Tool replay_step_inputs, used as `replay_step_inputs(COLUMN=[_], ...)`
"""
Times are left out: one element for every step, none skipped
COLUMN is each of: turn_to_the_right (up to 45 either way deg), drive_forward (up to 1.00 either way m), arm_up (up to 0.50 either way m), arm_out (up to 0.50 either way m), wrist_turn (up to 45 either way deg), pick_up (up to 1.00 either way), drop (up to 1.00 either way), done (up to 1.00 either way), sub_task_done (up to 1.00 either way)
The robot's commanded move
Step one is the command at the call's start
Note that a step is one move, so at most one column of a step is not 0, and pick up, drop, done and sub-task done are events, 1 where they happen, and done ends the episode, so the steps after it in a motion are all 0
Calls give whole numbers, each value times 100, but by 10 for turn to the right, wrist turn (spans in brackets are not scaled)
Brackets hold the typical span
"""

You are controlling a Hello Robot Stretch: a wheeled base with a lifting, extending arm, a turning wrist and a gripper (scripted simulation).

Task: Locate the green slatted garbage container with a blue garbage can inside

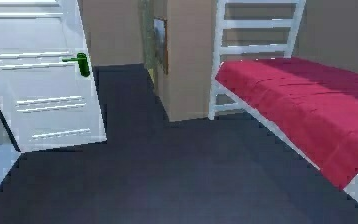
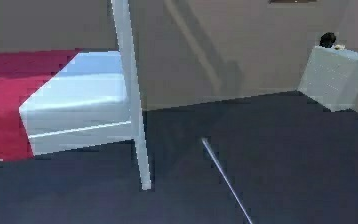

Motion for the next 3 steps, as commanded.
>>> replay_step_inputs(turn_to_the_right=[0,-450,-30], drive_forward=[80,0,0], arm_up=[0,0,0], arm_out=[0,0,0], wrist_turn=[0,0,0], pick_up=[0,0,0], drop=[0,0,0], done=[0,0,0], sub_task_done=[0,0,0])
